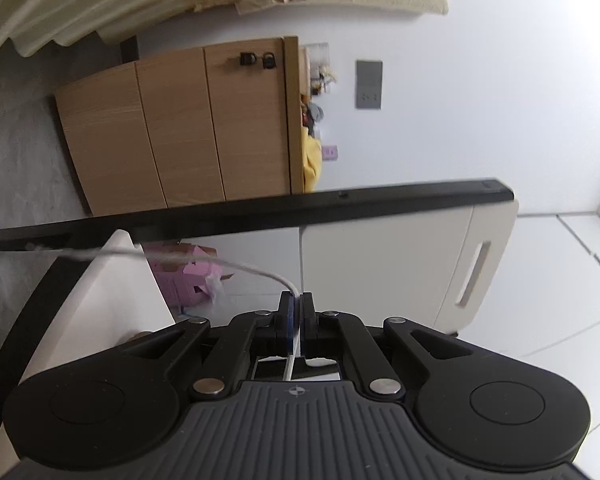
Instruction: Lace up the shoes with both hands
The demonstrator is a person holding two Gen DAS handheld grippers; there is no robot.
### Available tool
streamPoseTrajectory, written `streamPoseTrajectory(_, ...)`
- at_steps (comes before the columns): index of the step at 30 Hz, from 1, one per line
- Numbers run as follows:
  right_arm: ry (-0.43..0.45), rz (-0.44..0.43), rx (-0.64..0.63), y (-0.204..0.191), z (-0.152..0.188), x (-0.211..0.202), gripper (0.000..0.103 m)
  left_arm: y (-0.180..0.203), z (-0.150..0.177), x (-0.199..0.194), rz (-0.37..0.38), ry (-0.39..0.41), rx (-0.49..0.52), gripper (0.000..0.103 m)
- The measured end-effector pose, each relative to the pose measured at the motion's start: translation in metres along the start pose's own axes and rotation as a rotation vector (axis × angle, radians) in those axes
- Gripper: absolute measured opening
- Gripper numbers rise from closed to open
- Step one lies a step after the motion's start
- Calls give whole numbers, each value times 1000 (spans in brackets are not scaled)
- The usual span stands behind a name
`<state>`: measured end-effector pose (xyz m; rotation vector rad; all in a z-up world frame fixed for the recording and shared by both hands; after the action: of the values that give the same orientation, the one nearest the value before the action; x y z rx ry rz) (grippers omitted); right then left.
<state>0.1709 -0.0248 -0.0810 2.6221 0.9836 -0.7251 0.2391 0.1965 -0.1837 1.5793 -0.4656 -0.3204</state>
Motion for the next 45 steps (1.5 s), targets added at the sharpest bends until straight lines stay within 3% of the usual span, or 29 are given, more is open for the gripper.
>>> streamPoseTrajectory(5,-56,-10,22,6,15,-6,4,10,1,3,-4,-39,81,2)
streamPoseTrajectory(6,-51,-6,36,8,17,-9,12,13,2,5,-4,-48,101,3)
streamPoseTrajectory(7,-43,1,53,10,18,-12,30,14,4,6,-5,-58,115,2)
streamPoseTrajectory(9,-1,15,92,14,15,-18,56,17,6,10,-8,-77,137,2)
streamPoseTrajectory(10,21,15,118,18,12,-20,60,18,9,12,-6,-91,149,2)
streamPoseTrajectory(18,84,13,277,34,0,-10,55,33,35,31,34,-237,261,3)
streamPoseTrajectory(20,97,13,318,38,-2,-5,43,35,41,33,38,-272,278,3)
streamPoseTrajectory(21,97,5,339,41,-3,-2,30,35,42,34,33,-285,288,3)
streamPoseTrajectory(22,96,0,354,42,-4,0,4,35,43,35,27,-299,298,3)
streamPoseTrajectory(26,107,-49,337,37,-8,-2,4,27,37,29,19,-278,232,3)
streamPoseTrajectory(33,54,-121,192,9,-5,-10,4,19,17,13,8,-147,177,3)
streamPoseTrajectory(40,-85,-124,36,-13,22,-13,4,14,-9,-10,-52,-7,134,3)
streamPoseTrajectory(45,-135,-80,61,2,36,-13,5,17,-15,-13,-59,23,136,2)
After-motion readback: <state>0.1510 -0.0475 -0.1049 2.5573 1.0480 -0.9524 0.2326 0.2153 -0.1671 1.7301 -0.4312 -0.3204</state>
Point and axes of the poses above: each gripper's, at about its wrist camera, not at the fingertips, and x roughly the way its jaws point, y to its right, z to its underside, the point moved 4 cm from there along x, roughly the way its jaws point, and after that the axes turned 6 degrees about z, right-handed, at the moved point
